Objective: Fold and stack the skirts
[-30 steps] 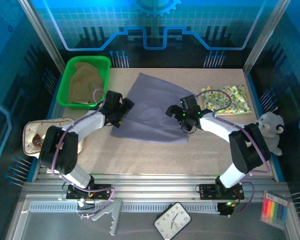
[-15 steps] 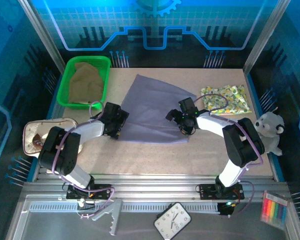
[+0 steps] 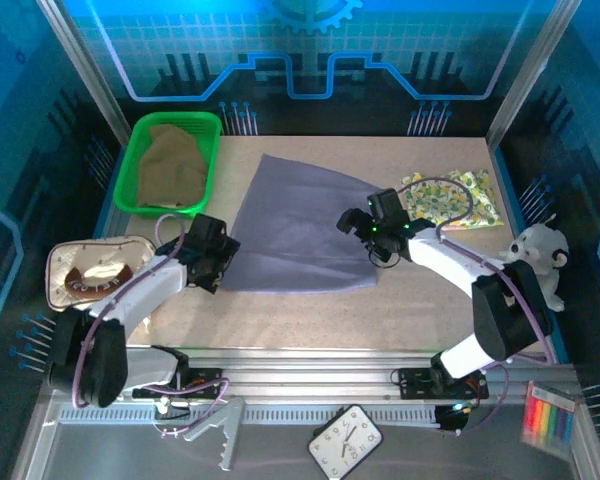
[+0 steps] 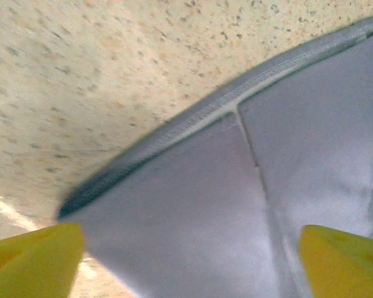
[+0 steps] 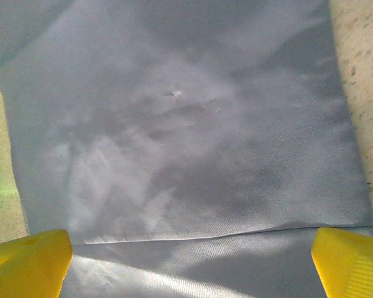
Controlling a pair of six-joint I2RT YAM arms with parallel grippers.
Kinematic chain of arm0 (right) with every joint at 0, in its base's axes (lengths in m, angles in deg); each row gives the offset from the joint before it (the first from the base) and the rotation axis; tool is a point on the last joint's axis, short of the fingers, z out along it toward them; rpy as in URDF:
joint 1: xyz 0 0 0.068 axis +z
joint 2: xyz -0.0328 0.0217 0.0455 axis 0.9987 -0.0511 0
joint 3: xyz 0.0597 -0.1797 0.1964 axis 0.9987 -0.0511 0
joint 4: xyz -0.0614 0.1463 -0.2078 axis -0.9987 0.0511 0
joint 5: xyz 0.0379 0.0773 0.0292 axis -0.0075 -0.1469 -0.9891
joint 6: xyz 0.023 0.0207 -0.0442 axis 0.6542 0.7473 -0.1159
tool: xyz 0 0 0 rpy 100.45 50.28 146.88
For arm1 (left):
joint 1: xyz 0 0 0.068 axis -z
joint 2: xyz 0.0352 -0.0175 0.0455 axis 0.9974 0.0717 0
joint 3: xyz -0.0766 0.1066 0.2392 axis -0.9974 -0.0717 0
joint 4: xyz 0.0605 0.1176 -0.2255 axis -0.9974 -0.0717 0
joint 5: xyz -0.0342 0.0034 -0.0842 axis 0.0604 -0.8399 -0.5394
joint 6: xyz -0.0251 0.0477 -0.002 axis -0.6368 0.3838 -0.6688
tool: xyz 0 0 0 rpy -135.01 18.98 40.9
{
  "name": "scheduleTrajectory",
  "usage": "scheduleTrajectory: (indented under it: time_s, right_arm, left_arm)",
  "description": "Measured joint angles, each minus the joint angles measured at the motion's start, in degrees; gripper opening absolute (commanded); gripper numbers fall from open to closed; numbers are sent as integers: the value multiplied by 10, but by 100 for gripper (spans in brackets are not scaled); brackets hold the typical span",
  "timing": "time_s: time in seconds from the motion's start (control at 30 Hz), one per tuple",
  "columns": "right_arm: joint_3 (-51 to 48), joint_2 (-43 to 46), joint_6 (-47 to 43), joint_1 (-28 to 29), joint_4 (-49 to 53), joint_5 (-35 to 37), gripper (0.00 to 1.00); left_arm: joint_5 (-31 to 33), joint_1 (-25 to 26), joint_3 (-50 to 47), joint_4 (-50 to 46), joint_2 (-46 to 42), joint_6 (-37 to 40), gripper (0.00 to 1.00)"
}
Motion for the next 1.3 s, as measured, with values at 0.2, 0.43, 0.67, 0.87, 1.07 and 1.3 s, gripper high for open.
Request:
scheduleTrajectory:
  time_s: [0.2,0.43,0.67,0.87,1.07,1.3]
  right_arm:
    - [0,9,-1,-8,17,10,100]
    - [0,8,0,-8,19,10,100]
    - [0,6,0,-8,19,10,100]
    - [0,5,0,-7,19,10,100]
    - [0,5,0,-8,21,12,100]
    - [-52,35,-22,-42,41,-2,97]
  left_arm:
    - [-38,-28,-70,-37,-30,62,60]
    - [-96,-31,-85,24,2,99,55]
    - [-110,-35,-76,54,47,120,44]
    - [-105,-35,-72,43,50,120,34]
    - [-95,-35,-67,46,47,128,10]
    - [-84,-34,-46,29,1,134,0]
